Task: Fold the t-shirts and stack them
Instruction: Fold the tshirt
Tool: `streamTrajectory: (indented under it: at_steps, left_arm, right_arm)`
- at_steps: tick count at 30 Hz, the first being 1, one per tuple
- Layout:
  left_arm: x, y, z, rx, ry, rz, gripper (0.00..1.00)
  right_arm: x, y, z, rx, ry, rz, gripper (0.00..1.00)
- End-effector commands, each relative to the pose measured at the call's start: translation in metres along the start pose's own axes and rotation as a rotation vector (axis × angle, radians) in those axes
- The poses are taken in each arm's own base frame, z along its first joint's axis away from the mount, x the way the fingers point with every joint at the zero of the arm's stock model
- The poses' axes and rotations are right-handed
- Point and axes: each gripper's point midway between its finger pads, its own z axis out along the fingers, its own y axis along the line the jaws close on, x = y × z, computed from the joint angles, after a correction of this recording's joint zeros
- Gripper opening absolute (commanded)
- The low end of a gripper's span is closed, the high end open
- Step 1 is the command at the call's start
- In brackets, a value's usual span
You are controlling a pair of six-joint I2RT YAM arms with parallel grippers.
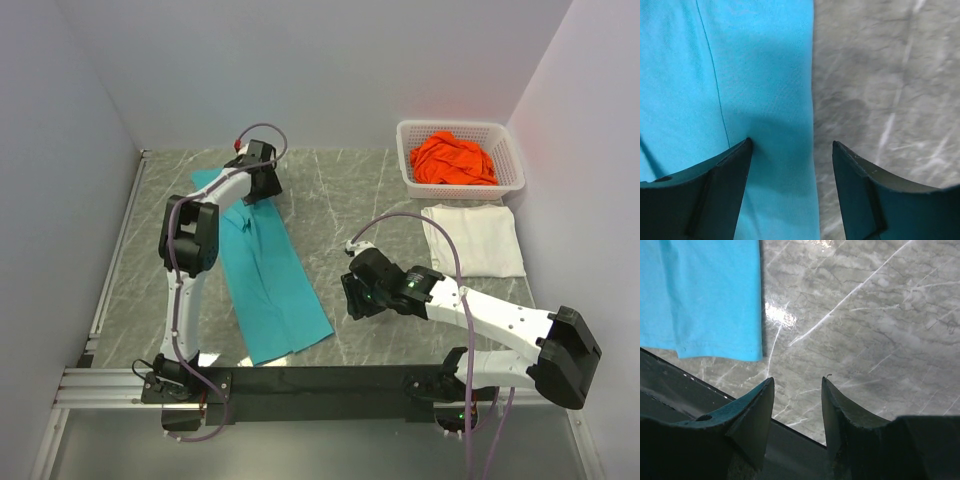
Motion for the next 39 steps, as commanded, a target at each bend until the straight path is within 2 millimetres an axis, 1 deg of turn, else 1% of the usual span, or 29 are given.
streamTrajectory:
  at_steps: [1, 3, 6, 9, 10, 12, 15, 16, 18, 19, 20, 21, 22, 24, 25, 26, 27, 28, 29, 30, 31, 32, 33, 34, 35, 36, 37, 38, 39]
  left_arm:
    - [0.008, -0.035, 0.009, 0.132, 0.041, -0.019, 0.71]
    - [0.017, -0.052, 0.012, 0.175, 0.060, -0.010, 0.70]
    - [0.018, -0.083, 0.008, 0.242, 0.047, 0.011, 0.71]
    - [0.026, -0.105, 0.007, 0.298, 0.060, 0.023, 0.72]
    - [0.021, -0.119, 0.001, 0.333, 0.046, 0.026, 0.73]
    - [0.018, -0.132, -0.004, 0.366, 0.033, 0.028, 0.75]
    - [-0.003, -0.138, -0.020, 0.382, -0.020, 0.012, 0.80]
    - [-0.018, -0.140, -0.037, 0.390, -0.060, 0.006, 0.81]
    - [-0.041, -0.132, -0.055, 0.354, -0.127, -0.013, 0.84]
    - [-0.061, -0.128, -0.080, 0.340, -0.182, -0.028, 0.87]
    - [-0.071, -0.125, -0.093, 0.333, -0.209, -0.036, 0.89]
    - [-0.074, -0.121, -0.103, 0.323, -0.221, -0.039, 0.90]
    - [-0.090, -0.117, -0.133, 0.334, -0.262, -0.052, 0.91]
    - [-0.087, -0.094, -0.149, 0.259, -0.262, -0.063, 0.91]
    - [-0.097, -0.084, -0.177, 0.255, -0.291, -0.086, 0.91]
    - [-0.087, -0.070, -0.184, 0.214, -0.262, -0.096, 0.90]
    - [-0.070, -0.054, -0.181, 0.172, -0.223, -0.088, 0.90]
    - [-0.069, -0.045, -0.206, 0.183, -0.229, -0.102, 0.89]
    - [-0.056, -0.034, -0.210, 0.163, -0.196, -0.120, 0.88]
    - [-0.019, -0.012, -0.201, 0.105, -0.102, -0.098, 0.87]
    - [-0.010, -0.001, -0.218, 0.114, -0.089, -0.108, 0.86]
    - [0.007, 0.009, -0.220, 0.105, -0.052, -0.111, 0.85]
    - [0.045, 0.034, -0.209, 0.045, 0.035, -0.089, 0.84]
    - [0.055, 0.041, -0.223, 0.073, 0.050, -0.100, 0.84]
    - [0.071, 0.050, -0.224, 0.063, 0.082, -0.109, 0.82]
    - [0.096, 0.069, -0.227, 0.045, 0.115, -0.110, 0.81]
    - [0.111, 0.073, -0.229, 0.060, 0.148, -0.126, 0.80]
    - [0.138, 0.088, -0.225, 0.035, 0.199, -0.119, 0.78]
    - [0.144, 0.092, -0.232, 0.059, 0.195, -0.134, 0.78]
  right_arm:
    - [-0.012, -0.003, -0.002, 0.013, -0.055, 0.005, 0.50]
    - [-0.012, -0.003, -0.002, 0.015, -0.054, 0.009, 0.50]
    - [-0.011, -0.005, 0.000, 0.025, -0.054, 0.016, 0.50]
    - [-0.008, -0.008, 0.002, 0.031, -0.045, 0.019, 0.50]
    - [-0.007, -0.009, 0.003, 0.034, -0.045, 0.022, 0.50]
    - [-0.005, -0.011, 0.004, 0.043, -0.041, 0.025, 0.50]
    - [-0.006, -0.014, 0.004, 0.056, -0.046, 0.047, 0.50]
    - [-0.008, -0.016, 0.003, 0.063, -0.053, 0.057, 0.50]
    - [-0.010, -0.014, 0.002, 0.055, -0.054, 0.073, 0.50]
    - [-0.012, -0.010, 0.001, 0.040, -0.050, 0.077, 0.50]
    - [-0.013, -0.008, 0.001, 0.036, -0.048, 0.085, 0.51]
    - [-0.013, -0.006, 0.001, 0.032, -0.044, 0.097, 0.51]
    - [-0.017, -0.003, 0.000, 0.026, -0.048, 0.121, 0.51]
    - [-0.019, 0.001, 0.001, 0.022, -0.047, 0.148, 0.51]
    - [-0.023, 0.005, 0.000, 0.009, -0.050, 0.175, 0.51]
    - [-0.022, 0.007, 0.003, 0.005, -0.041, 0.188, 0.51]
    - [-0.021, 0.013, 0.004, -0.020, -0.025, 0.196, 0.51]
    - [-0.021, 0.018, 0.008, -0.027, -0.009, 0.214, 0.51]
    - [-0.020, 0.021, 0.010, -0.031, 0.007, 0.218, 0.51]
    - [-0.018, 0.026, 0.011, -0.031, 0.019, 0.210, 0.51]
    - [-0.018, 0.030, 0.015, -0.022, 0.035, 0.213, 0.51]
    - [-0.017, 0.034, 0.017, -0.022, 0.046, 0.210, 0.51]
    - [-0.015, 0.040, 0.018, -0.035, 0.060, 0.205, 0.51]
    - [-0.014, 0.044, 0.022, -0.039, 0.076, 0.214, 0.50]
    - [-0.012, 0.047, 0.025, -0.045, 0.087, 0.218, 0.50]
    - [-0.011, 0.056, 0.026, -0.073, 0.104, 0.221, 0.50]
    - [-0.007, 0.057, 0.031, -0.065, 0.126, 0.234, 0.50]
    - [-0.006, 0.061, 0.032, -0.072, 0.135, 0.239, 0.50]
    - [-0.005, 0.066, 0.033, -0.082, 0.143, 0.245, 0.50]
